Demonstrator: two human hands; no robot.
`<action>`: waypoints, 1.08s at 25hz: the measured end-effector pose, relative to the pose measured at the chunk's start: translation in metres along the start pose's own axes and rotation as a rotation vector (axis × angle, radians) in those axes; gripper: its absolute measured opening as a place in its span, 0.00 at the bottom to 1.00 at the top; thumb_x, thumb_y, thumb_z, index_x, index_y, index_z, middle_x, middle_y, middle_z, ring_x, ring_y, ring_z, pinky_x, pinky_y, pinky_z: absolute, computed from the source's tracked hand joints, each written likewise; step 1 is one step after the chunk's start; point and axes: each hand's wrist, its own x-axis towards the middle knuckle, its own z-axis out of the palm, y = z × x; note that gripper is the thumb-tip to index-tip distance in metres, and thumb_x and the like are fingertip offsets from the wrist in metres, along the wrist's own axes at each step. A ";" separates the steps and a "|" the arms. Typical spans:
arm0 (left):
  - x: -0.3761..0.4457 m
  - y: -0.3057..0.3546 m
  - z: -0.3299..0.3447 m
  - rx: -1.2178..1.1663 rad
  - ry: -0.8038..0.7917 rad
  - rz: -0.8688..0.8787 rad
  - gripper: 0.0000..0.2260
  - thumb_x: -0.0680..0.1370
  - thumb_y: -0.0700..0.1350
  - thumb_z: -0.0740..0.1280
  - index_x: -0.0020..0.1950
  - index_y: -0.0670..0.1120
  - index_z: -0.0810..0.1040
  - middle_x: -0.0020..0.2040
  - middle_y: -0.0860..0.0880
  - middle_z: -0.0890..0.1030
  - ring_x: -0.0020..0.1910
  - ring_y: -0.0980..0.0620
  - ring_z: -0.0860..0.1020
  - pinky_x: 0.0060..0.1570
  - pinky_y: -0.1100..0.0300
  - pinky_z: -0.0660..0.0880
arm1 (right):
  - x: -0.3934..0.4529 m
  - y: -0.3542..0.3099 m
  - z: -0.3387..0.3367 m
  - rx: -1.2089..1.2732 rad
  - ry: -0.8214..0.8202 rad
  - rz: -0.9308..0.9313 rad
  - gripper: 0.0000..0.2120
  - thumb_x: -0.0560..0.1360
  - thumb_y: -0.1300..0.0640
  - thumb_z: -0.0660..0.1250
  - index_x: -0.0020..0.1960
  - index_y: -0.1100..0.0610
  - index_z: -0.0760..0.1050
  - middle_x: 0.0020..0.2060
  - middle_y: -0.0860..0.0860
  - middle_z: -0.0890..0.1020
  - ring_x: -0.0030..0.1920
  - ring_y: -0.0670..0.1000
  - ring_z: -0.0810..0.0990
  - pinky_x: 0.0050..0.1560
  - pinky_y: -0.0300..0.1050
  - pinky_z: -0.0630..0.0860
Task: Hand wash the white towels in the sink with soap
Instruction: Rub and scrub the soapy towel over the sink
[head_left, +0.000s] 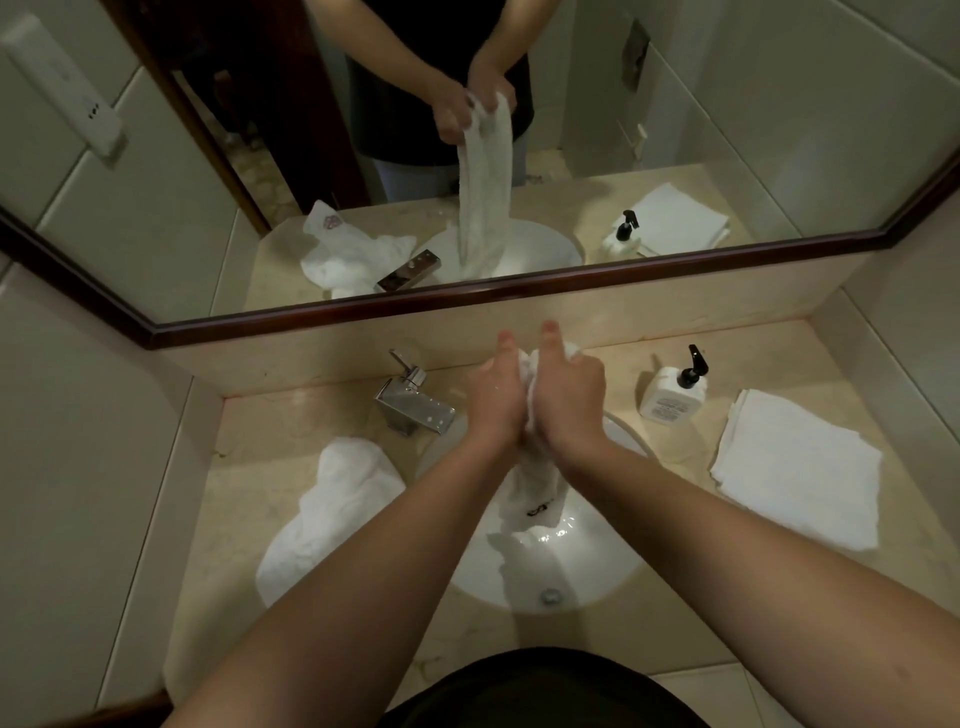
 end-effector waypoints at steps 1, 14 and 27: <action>0.002 0.001 -0.004 -0.017 0.017 -0.037 0.25 0.83 0.60 0.57 0.38 0.43 0.77 0.35 0.44 0.80 0.34 0.51 0.79 0.40 0.55 0.78 | -0.009 0.007 0.002 -0.030 -0.071 -0.009 0.23 0.80 0.40 0.60 0.36 0.55 0.78 0.33 0.51 0.83 0.34 0.48 0.82 0.36 0.44 0.77; -0.006 -0.003 -0.001 -0.002 -0.007 -0.026 0.26 0.83 0.61 0.56 0.37 0.45 0.78 0.35 0.47 0.82 0.38 0.49 0.81 0.45 0.54 0.78 | 0.003 -0.001 0.004 -0.005 0.064 0.029 0.25 0.80 0.41 0.59 0.32 0.56 0.76 0.31 0.52 0.82 0.36 0.51 0.82 0.41 0.49 0.78; -0.004 -0.010 -0.002 -0.012 -0.023 -0.072 0.24 0.84 0.59 0.56 0.37 0.45 0.77 0.37 0.47 0.81 0.38 0.50 0.80 0.47 0.53 0.77 | 0.000 0.005 0.001 -0.038 0.039 0.031 0.24 0.81 0.41 0.59 0.35 0.57 0.75 0.32 0.52 0.81 0.37 0.51 0.82 0.37 0.43 0.73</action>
